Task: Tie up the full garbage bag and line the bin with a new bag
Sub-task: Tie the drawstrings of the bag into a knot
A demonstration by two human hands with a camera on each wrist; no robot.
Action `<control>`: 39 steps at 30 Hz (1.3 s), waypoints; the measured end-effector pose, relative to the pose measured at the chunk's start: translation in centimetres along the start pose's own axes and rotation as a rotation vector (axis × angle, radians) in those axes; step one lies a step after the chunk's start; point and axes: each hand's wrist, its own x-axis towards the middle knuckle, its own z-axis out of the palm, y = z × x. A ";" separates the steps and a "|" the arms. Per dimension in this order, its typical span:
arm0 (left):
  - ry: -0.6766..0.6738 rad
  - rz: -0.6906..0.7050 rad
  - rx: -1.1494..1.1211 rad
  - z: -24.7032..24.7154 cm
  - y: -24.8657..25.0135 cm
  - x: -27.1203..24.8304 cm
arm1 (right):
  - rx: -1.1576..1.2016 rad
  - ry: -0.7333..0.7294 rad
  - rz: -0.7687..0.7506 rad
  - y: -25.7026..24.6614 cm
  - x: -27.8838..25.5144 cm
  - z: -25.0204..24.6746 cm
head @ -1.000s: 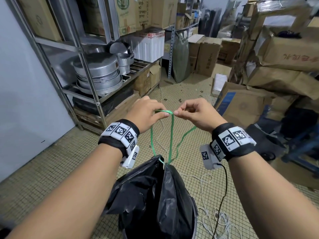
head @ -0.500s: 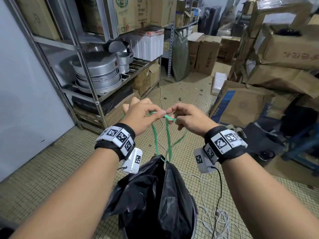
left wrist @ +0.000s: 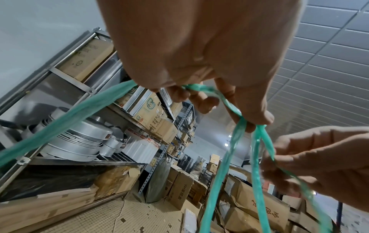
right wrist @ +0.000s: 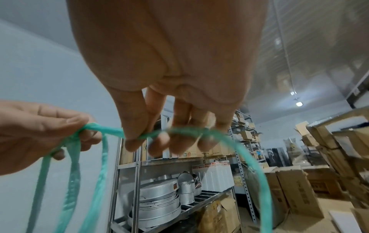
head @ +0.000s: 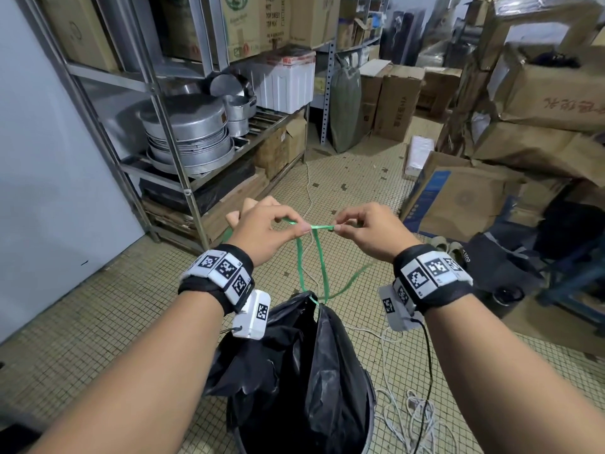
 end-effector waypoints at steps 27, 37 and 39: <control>-0.195 -0.034 -0.094 -0.4 0.2 -0.4 | 0.110 -0.054 0.058 2.3 -1.4 1.5; -0.339 -0.133 0.134 0.7 -1.0 -1.9 | 0.214 -0.014 0.144 4.2 -3.5 1.3; -0.286 -0.175 0.146 1.3 -0.9 -1.9 | 0.175 -0.014 0.116 4.4 -3.8 1.8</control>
